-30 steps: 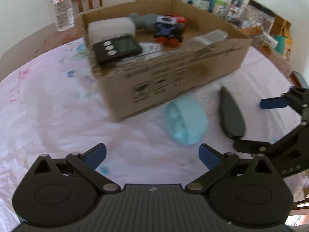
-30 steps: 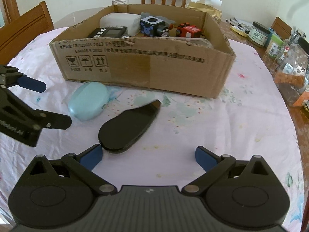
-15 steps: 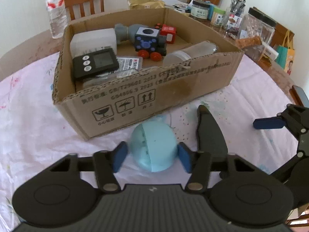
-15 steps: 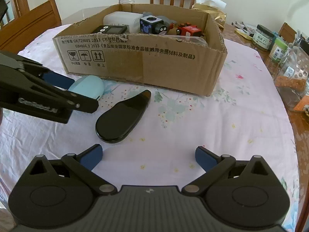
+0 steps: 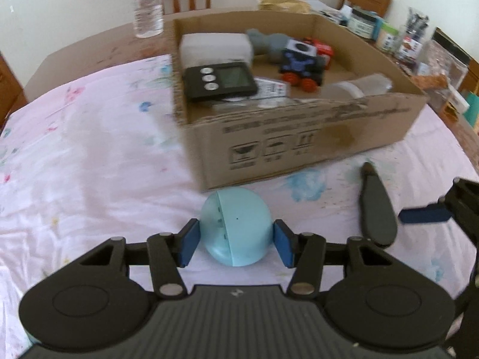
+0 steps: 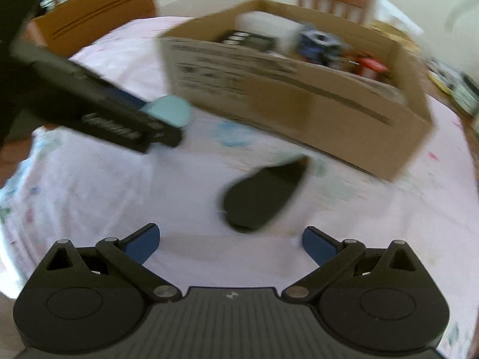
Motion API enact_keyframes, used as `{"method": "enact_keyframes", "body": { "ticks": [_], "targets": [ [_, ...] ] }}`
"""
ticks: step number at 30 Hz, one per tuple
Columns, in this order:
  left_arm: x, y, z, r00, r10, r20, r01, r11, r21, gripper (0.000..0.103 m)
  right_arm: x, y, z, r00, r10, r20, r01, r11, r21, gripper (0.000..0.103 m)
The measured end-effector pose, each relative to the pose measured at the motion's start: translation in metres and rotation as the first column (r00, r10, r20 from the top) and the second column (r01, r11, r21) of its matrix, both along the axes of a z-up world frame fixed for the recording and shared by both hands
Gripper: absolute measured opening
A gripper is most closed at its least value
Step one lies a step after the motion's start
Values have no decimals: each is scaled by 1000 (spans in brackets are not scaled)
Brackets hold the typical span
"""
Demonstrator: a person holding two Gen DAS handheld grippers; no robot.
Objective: Organize rigid objects
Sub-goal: 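Grasp the light blue round case with the left tool while the right tool holds the tape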
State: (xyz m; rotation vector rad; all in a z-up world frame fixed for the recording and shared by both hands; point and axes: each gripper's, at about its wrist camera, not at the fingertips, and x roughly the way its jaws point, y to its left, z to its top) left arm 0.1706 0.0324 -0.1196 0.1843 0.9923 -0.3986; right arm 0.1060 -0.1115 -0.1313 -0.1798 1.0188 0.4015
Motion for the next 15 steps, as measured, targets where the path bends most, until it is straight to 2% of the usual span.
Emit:
{"method": "enact_keyframes", "body": {
  "ticks": [6,10,15],
  "targets": [
    [-2,2,0,999,32,3,-32,999,4,53,3,13,6,996,84,-5,-83,996,30,91],
    [-4,1,0,999,49,4,-49,999,5,53,10,-4,10,998,42,37,-40,999,-35,92],
    [-6,-4,-1,998,67,20,-68,997,27,54,26,-29,2,999,-5,36,7,999,-47,98]
  ]
}}
